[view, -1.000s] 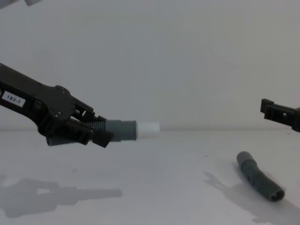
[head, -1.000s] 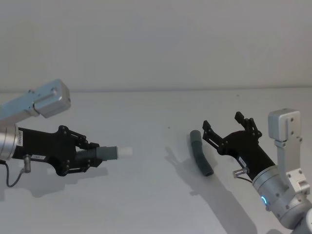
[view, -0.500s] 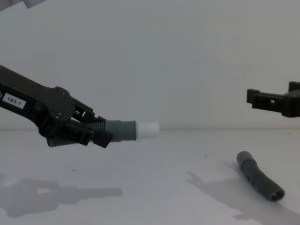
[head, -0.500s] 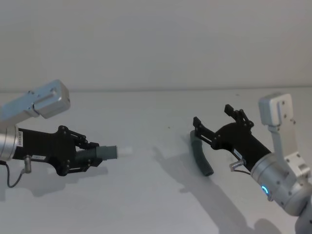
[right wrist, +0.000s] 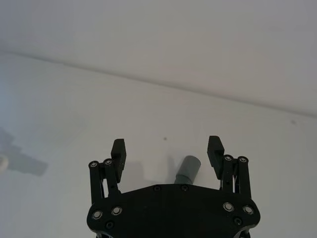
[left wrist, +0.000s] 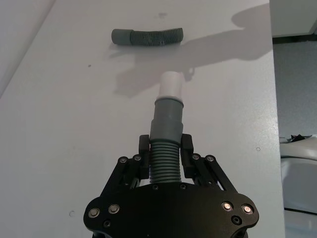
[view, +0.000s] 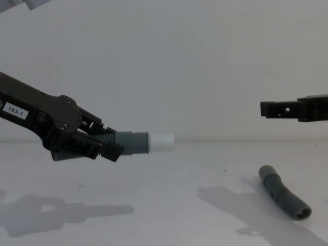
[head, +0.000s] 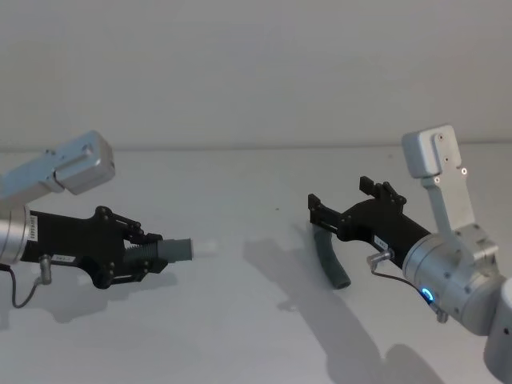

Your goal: Use both hands to pick up one end of the pipe from the table, align the ends, and insert them.

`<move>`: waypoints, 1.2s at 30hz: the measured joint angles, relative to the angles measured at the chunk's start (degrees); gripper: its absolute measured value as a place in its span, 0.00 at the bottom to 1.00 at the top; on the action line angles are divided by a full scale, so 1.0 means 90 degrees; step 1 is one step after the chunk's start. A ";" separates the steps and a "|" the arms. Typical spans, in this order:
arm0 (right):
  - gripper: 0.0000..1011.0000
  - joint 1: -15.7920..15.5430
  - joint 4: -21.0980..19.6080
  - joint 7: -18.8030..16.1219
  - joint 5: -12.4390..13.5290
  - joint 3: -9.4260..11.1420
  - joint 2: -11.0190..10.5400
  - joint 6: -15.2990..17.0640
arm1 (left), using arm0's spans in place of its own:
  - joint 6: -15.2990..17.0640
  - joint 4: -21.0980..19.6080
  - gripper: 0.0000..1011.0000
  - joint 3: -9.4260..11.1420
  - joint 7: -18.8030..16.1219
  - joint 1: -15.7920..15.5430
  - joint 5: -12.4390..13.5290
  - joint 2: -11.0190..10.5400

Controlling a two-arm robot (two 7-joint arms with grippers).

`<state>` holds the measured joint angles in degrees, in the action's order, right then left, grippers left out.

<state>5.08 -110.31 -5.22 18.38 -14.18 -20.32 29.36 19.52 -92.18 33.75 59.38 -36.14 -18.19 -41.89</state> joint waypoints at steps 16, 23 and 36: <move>0.99 0.0114 -0.0015 0.0419 -0.0119 -0.0101 0.0269 0.0988 | -0.0006 -0.0001 0.33 0.0001 -0.0010 0.0006 0.0001 0.0000; 0.99 0.0170 0.0116 0.0330 -0.0210 -0.0231 0.0225 0.1002 | -0.0006 -0.0001 0.33 0.0000 -0.0010 0.0006 0.0001 0.0000; 0.99 0.0326 0.0552 0.0209 -0.0339 -0.0345 0.0244 0.1002 | -0.0005 -0.0001 0.33 0.0001 -0.0010 0.0006 0.0001 0.0000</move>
<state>8.02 -105.33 -3.34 15.33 -17.28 -18.12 38.38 19.47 -92.19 33.76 59.29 -36.08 -18.19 -41.89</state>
